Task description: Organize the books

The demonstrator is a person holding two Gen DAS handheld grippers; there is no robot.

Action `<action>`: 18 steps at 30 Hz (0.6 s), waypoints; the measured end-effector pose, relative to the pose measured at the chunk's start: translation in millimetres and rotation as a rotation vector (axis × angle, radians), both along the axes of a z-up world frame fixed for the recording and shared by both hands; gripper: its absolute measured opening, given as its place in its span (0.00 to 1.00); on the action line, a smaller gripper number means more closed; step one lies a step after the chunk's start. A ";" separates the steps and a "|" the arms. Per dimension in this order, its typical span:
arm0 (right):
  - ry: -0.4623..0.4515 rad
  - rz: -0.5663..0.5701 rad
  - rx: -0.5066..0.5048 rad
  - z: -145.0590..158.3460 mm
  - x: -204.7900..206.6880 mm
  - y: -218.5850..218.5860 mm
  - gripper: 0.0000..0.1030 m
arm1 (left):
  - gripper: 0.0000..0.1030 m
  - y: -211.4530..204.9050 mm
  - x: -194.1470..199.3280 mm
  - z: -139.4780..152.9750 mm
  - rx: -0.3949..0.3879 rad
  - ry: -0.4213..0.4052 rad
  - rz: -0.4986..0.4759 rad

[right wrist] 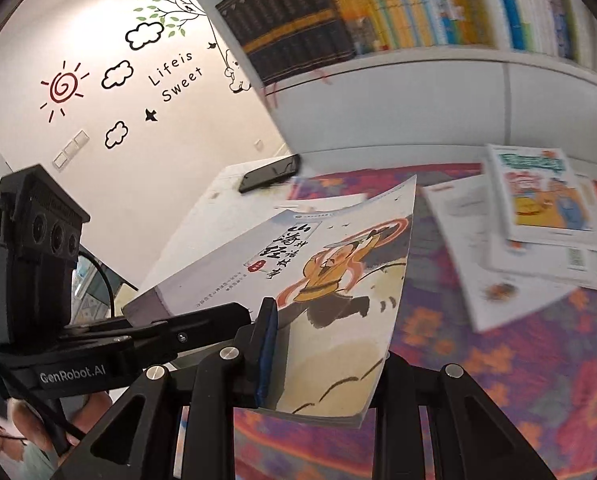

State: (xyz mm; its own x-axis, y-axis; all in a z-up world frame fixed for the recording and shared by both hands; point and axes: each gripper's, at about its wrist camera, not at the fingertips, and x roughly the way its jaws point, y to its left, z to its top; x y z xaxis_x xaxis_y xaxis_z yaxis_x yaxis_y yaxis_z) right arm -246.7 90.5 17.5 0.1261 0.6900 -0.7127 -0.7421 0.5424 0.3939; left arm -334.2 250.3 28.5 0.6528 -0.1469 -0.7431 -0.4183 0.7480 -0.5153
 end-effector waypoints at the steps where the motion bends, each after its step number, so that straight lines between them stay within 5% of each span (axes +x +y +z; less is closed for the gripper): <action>1: 0.011 0.001 0.000 -3.3 -0.7 9.4 0.25 | 0.29 9.2 -2.3 -4.6 -0.007 0.004 0.009; 18: 0.165 -0.045 -0.062 -63.4 -1.8 82.5 0.26 | 0.31 81.3 -8.1 -73.4 -0.114 0.082 0.052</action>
State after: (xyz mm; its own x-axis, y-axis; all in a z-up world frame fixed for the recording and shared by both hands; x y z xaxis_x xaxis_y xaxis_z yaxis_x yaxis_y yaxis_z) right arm -248.5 173.0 -45.8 0.0334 0.6408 -0.7670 -0.6447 0.6002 0.4734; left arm -342.3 331.6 -44.9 0.5992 -0.2007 -0.7751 -0.4995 0.6629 -0.5578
